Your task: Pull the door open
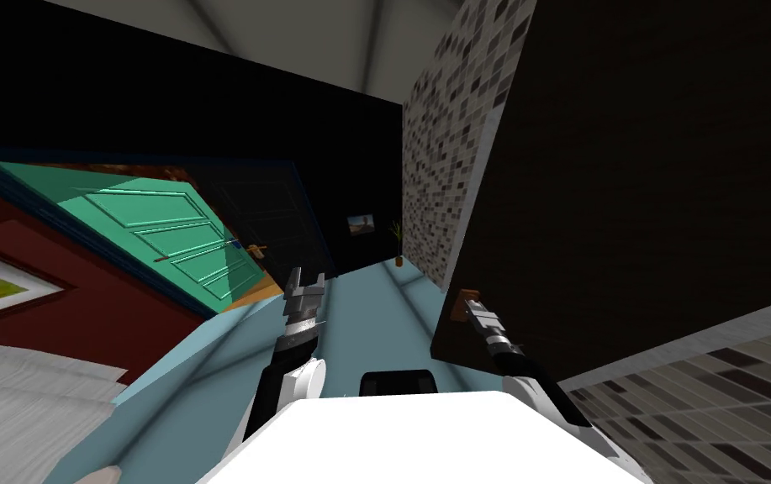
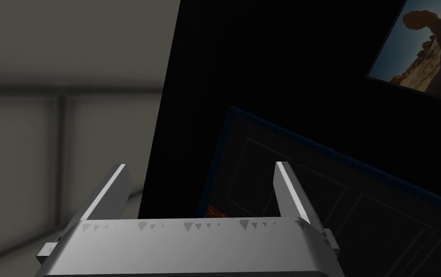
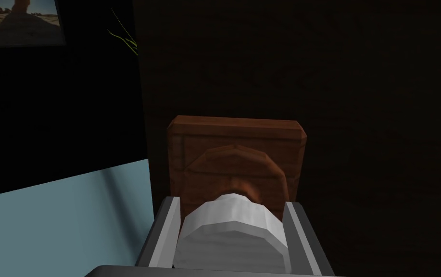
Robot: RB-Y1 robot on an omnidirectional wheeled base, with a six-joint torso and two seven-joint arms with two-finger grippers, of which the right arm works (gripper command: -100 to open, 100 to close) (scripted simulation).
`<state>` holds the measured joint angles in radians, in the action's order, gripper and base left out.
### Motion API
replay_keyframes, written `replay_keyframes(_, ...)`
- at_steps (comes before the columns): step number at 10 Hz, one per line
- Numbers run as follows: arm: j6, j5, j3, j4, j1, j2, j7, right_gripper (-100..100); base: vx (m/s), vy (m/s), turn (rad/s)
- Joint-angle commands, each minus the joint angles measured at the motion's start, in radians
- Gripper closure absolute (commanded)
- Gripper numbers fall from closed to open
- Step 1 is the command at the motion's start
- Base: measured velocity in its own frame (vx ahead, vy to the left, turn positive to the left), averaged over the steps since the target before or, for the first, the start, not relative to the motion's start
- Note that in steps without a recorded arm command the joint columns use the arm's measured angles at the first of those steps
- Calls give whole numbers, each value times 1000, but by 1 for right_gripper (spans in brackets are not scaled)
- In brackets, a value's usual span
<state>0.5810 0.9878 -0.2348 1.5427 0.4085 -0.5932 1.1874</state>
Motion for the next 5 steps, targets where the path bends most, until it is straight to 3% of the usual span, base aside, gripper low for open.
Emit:
replay_keyframes(1, 6, -4, -9, 2, 2, -11, 12, 100, -175, -42, 115)
replay_keyframes(4, 15, -10, -22, 2, 4, -28, 30, 100, -163, -27, 90)
replay_keyframes(5, 12, -9, -18, 2, 4, -25, 26, 100, -69, -11, 24)
